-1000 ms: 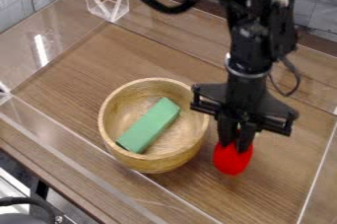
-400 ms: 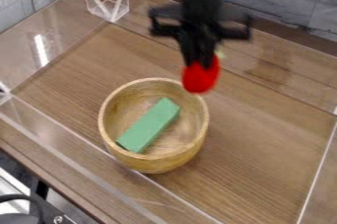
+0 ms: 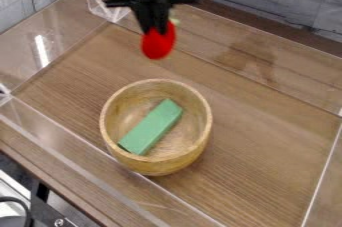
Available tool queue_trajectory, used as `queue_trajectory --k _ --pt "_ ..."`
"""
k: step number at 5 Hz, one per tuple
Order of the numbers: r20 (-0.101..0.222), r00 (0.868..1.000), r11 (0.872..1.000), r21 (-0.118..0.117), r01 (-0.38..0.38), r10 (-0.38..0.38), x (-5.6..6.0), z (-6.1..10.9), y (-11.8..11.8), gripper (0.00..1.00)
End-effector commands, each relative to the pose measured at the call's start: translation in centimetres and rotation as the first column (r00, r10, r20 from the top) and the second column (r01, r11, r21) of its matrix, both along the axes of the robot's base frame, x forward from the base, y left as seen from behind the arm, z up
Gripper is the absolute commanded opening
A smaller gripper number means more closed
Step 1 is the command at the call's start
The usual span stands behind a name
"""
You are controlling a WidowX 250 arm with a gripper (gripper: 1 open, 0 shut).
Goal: Move the red fruit to the left side of the table
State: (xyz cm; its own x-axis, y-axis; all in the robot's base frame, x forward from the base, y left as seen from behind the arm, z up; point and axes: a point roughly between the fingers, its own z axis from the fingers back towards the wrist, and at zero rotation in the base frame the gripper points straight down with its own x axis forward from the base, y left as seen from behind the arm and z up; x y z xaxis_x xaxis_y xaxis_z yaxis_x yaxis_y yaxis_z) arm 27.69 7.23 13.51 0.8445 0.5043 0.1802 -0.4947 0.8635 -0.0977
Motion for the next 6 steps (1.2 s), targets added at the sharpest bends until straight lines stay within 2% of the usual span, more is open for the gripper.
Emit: queue_trajectory --k 1,2,3,5,6 --pt "0.056 0.998 0.998 0.04 -0.045 0.042 1.5 0.5 3.6 0.0" --pt "0.064 0.996 0.995 0.07 -0.073 0.069 2.1 -1.0 6.5 0.0" --pt "0.06 0.995 0.992 0.088 -0.088 0.083 2.6 -2.8 8.1 0.0" --pt "0.043 0.993 0.989 0.101 -0.11 0.106 3.4 -4.8 9.9 0.0" --pt "0.034 0.992 0.987 0.104 -0.124 0.121 3.7 -5.4 10.5 1.0"
